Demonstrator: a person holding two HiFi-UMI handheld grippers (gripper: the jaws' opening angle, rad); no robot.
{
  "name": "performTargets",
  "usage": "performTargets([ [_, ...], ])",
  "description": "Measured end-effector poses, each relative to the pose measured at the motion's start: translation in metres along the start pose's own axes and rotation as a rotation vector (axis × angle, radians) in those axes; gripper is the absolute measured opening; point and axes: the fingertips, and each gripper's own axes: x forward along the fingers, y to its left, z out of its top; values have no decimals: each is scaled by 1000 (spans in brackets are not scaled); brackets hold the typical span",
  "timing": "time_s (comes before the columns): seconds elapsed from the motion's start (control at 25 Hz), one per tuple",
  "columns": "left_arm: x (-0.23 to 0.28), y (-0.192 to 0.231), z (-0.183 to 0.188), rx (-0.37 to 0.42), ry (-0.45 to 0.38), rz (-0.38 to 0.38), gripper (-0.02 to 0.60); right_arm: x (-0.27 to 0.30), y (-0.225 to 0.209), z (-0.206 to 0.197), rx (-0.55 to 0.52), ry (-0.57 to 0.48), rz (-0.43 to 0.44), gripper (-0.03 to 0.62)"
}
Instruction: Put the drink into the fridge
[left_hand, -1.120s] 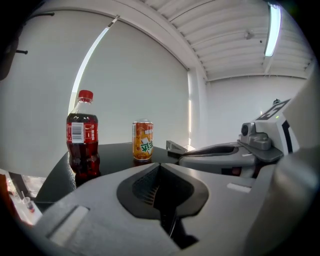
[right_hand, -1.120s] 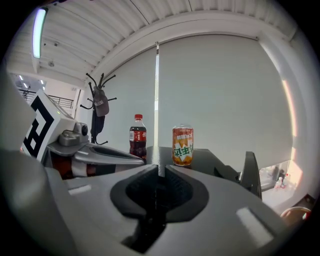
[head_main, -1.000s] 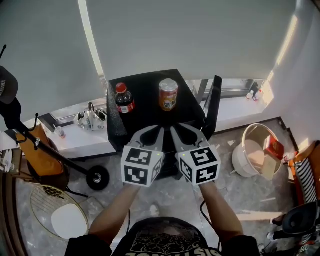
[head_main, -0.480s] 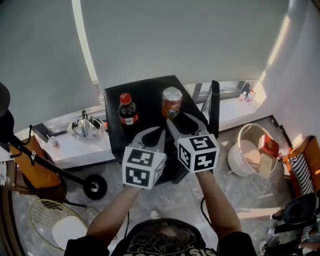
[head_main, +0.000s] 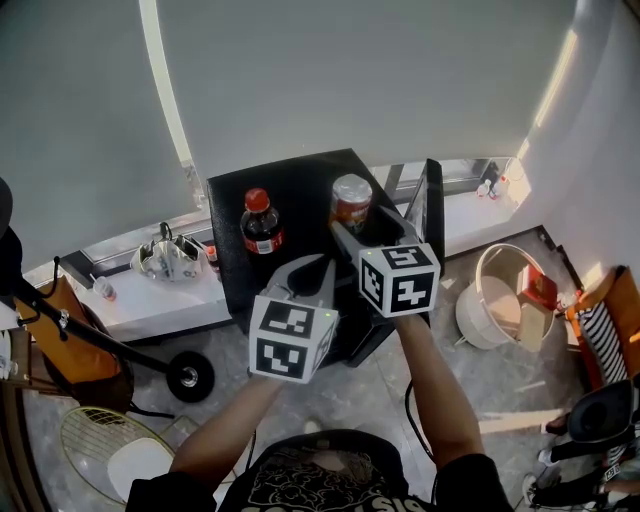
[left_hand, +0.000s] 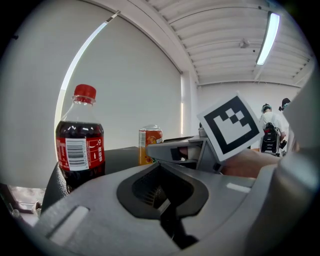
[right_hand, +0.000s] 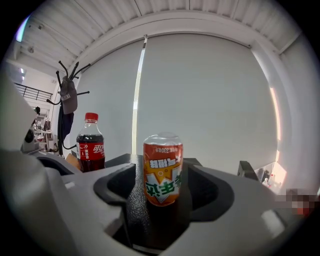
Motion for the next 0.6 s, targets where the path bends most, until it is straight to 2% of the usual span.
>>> performTargets([
  [0.2, 1, -2, 3, 33, 4, -8, 5, 16, -5, 0, 11, 21, 8, 333],
  [0.6, 6, 4, 6, 28, 14, 8, 5, 38, 1, 6, 18, 23, 70, 333],
])
